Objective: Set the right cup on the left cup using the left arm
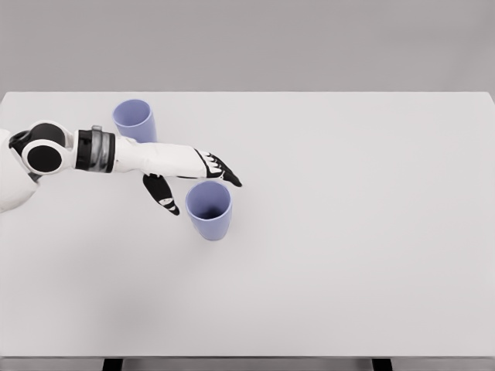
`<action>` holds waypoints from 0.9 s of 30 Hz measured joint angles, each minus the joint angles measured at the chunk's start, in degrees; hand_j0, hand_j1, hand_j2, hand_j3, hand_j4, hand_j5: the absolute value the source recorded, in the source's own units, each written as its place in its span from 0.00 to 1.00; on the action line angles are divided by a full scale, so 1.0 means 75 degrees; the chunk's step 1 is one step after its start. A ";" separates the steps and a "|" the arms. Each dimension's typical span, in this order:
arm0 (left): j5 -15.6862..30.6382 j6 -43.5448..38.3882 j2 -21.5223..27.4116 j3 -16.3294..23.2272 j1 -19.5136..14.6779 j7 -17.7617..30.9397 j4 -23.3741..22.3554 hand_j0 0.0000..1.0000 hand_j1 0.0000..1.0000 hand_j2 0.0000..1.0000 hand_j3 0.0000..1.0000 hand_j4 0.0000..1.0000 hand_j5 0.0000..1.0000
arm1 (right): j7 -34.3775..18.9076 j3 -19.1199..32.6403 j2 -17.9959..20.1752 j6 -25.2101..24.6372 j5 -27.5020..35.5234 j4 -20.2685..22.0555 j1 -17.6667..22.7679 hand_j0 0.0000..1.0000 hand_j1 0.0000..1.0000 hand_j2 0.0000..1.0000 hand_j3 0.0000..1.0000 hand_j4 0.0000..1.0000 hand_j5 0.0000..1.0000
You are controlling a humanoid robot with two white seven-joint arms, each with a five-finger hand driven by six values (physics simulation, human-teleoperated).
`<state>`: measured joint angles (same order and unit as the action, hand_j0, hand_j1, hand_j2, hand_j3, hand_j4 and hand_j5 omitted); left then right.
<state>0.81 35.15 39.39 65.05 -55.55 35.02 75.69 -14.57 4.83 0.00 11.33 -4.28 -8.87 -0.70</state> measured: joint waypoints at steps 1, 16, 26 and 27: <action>0.0000 0.0000 -0.0001 -0.0001 0.0047 0.0000 0.0020 1.00 1.00 1.00 1.00 1.00 1.00 | 0.0000 0.0000 0.0000 0.0000 0.0000 0.0000 0.0000 1.00 1.00 1.00 1.00 1.00 1.00; -0.0085 -0.0030 -0.0167 -0.0022 0.0211 -0.0020 0.0151 1.00 1.00 1.00 1.00 1.00 1.00 | 0.0000 -0.0001 0.0000 0.0000 0.0000 0.0000 0.0000 1.00 1.00 1.00 1.00 1.00 1.00; -0.0088 -0.0027 -0.0112 -0.0235 0.0305 -0.0017 0.0168 0.54 0.54 0.54 0.54 0.54 0.54 | 0.0000 0.0000 0.0000 0.0000 0.0000 0.0000 0.0000 1.00 1.00 1.00 1.00 1.00 1.00; -0.0103 -0.0011 -0.0099 -0.0262 0.0294 -0.0001 0.0181 0.54 0.54 0.54 0.54 0.54 0.54 | 0.0000 0.0000 0.0000 0.0000 0.0000 0.0000 0.0000 1.00 1.00 1.00 1.00 1.00 1.00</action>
<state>0.04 35.07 38.64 63.09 -53.35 35.02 77.05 -14.57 4.83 0.00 11.33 -4.28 -8.87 -0.70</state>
